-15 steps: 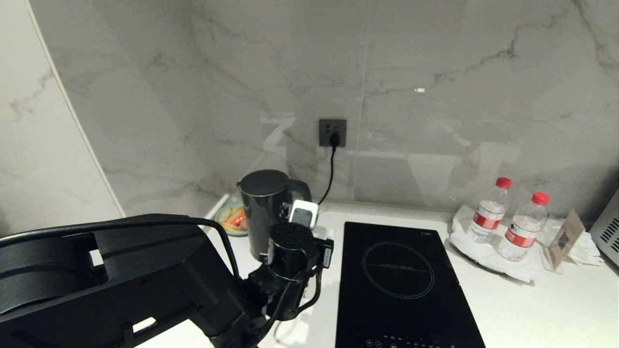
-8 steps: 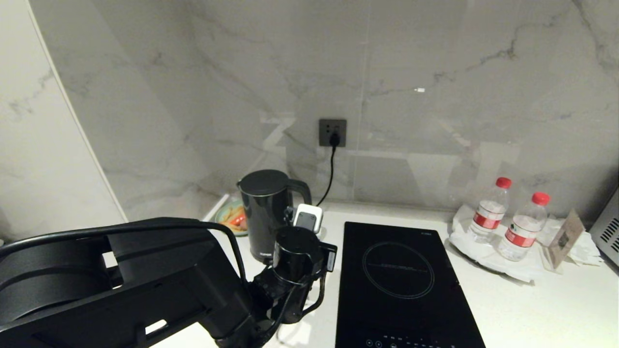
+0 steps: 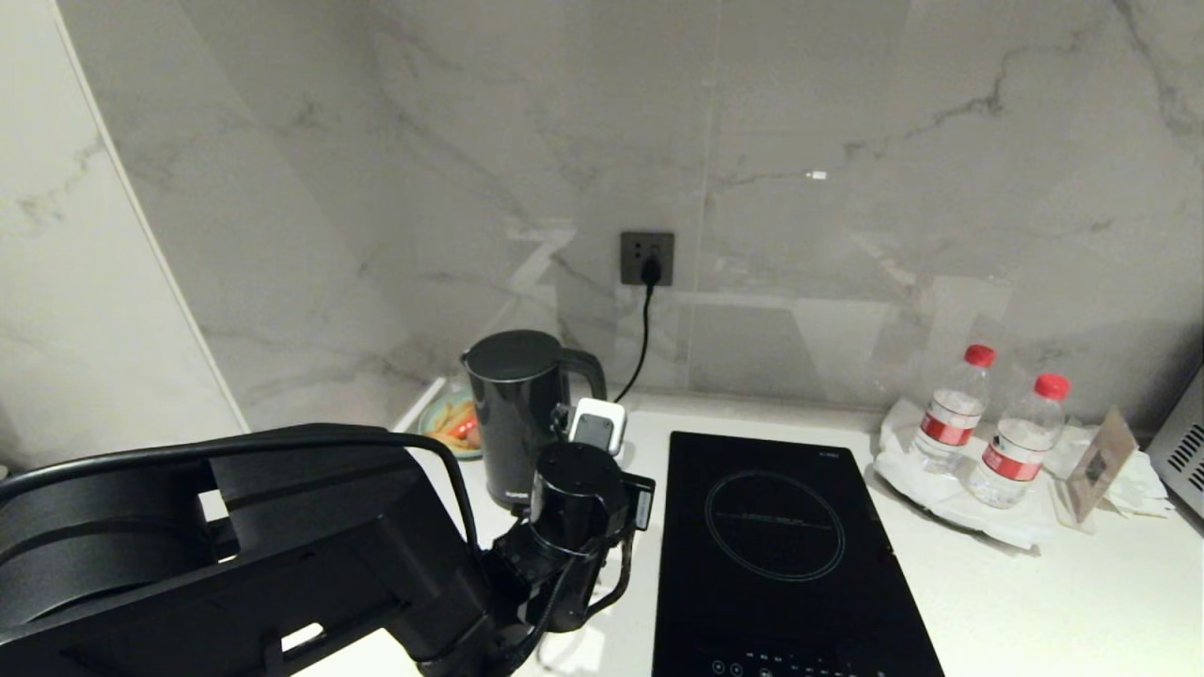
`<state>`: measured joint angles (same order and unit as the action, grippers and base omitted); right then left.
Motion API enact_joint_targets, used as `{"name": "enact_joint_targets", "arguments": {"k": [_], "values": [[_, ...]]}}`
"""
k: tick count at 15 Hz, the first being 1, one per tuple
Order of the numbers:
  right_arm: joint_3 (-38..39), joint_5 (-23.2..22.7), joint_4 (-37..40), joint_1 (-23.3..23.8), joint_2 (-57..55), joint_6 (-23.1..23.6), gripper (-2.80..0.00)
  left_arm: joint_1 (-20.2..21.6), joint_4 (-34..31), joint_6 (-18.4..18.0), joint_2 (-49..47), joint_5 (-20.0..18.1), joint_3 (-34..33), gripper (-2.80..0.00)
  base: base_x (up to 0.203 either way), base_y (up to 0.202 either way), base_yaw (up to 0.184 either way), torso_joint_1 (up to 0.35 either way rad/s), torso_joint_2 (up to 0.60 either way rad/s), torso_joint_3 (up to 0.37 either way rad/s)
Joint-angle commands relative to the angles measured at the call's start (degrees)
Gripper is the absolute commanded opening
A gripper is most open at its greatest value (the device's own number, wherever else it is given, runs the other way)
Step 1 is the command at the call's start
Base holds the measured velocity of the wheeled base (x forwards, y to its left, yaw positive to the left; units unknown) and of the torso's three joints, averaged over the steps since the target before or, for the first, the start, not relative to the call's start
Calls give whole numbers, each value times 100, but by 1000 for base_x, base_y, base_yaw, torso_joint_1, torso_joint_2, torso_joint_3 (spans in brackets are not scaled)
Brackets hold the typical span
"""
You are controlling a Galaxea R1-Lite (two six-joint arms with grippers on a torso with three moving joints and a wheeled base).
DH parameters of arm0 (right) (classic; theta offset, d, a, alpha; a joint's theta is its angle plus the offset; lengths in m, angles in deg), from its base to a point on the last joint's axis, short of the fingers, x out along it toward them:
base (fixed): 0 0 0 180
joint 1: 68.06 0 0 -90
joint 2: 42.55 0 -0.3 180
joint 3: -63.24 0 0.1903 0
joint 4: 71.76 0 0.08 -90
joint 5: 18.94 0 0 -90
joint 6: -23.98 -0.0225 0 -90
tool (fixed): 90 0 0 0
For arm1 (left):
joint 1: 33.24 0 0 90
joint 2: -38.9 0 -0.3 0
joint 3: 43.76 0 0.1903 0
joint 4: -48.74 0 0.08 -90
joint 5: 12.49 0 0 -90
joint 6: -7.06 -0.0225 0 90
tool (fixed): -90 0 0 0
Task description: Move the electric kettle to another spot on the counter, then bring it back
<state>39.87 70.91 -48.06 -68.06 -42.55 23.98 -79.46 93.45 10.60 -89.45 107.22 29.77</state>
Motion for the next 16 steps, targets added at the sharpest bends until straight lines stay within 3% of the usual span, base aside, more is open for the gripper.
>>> {"name": "enact_joint_targets", "arguments": {"k": [1, 7, 9, 11, 13, 14, 16], "values": [[0, -2, 2, 0, -9, 0, -280, 0, 39, 89, -23, 19, -30, -280, 0, 0, 0, 0, 0, 0], [0, -2, 2, 0, -1, 0, -280, -9, -235, 359, -16, -1, 52, -280, 0, 0, 0, 0, 0, 0], [0, -2, 2, 0, -9, 0, -280, -7, -901, 774, 100, -57, 146, -280, 0, 0, 0, 0, 0, 0], [0, -2, 2, 0, -4, 0, -280, -11, -1981, 1444, 316, -228, 378, -280, 0, 0, 0, 0, 0, 0], [0, 1, 2, 0, -3, 6, -280, -42, -3165, 2237, 622, -758, 658, -280, 0, 0, 0, 0, 0, 0], [0, -2, 2, 0, -9, 5, -280, -87, -3370, 2440, 677, -958, 725, -280, 0, 0, 0, 0, 0, 0], [0, -2, 2, 0, -5, 0, -280, -115, -3353, 2308, 610, -945, 754, -280, 0, 0, 0, 0, 0, 0]]}}
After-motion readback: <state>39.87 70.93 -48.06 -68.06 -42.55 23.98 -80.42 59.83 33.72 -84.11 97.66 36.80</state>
